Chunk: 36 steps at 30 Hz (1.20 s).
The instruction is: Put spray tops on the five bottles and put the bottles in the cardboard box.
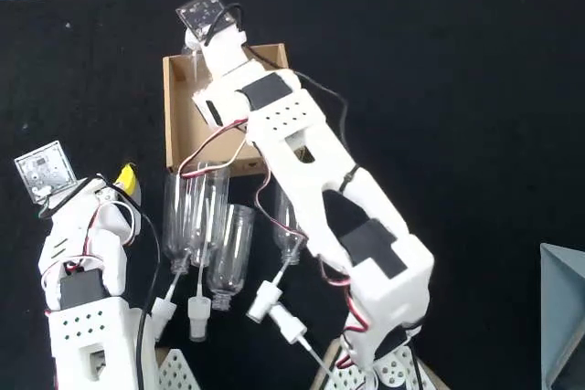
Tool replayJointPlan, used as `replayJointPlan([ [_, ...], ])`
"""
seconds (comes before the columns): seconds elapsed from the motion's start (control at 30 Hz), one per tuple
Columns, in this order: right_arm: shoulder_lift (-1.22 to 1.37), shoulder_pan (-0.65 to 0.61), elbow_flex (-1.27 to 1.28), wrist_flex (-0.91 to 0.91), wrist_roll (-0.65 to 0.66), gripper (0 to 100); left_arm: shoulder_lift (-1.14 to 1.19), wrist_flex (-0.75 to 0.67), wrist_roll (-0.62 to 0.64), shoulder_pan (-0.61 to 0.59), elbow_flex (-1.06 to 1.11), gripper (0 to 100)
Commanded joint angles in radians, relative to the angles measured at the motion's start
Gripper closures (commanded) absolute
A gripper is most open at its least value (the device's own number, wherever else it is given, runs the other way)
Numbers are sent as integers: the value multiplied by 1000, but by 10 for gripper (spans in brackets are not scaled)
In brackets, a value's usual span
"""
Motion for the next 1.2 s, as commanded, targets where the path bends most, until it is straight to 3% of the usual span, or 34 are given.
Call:
replayJointPlan([
  [0.0, -119, -52, -65, 89, 2, 730, -11, -6, -9, -12, -16, 794],
  [0.27, -229, -101, -65, 284, -3, 733, -11, -6, -9, -12, -16, 794],
  [1.17, -456, -101, -61, 575, -8, 733, -11, -6, -9, -12, -16, 794],
])
